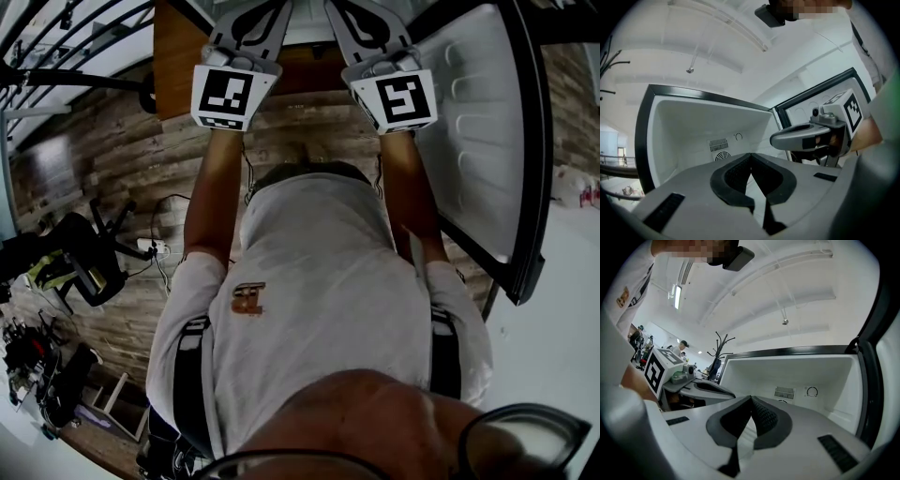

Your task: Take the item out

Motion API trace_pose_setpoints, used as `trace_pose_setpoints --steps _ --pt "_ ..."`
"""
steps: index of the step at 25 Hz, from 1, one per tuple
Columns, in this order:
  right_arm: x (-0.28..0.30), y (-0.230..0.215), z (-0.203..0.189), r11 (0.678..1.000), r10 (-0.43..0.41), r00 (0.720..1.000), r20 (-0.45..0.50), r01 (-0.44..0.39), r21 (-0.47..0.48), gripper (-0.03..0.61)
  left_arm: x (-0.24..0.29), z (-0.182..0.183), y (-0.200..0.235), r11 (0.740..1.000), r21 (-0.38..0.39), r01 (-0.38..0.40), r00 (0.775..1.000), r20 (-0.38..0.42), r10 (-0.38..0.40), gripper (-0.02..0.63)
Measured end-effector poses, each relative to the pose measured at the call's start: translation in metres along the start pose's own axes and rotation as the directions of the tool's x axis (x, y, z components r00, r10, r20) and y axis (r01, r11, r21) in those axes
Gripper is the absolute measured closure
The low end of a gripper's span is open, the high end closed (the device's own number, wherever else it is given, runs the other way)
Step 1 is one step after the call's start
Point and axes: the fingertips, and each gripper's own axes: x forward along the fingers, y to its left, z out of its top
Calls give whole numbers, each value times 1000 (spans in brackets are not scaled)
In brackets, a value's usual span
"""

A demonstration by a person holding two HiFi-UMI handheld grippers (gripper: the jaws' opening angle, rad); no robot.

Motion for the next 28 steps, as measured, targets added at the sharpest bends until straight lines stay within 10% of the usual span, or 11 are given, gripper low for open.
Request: trace_pose_setpoints --steps 10,28 --pt "3 -16 -13 1000 -20 1000 -22 19 -18 546 25 -18 -7 945 323 45 993 -120 -6 595" --pt "11 -20 -16 999 -26 999 -20 25 -26 546 43 -52 -6 709 673 208 939 -341 47 513"
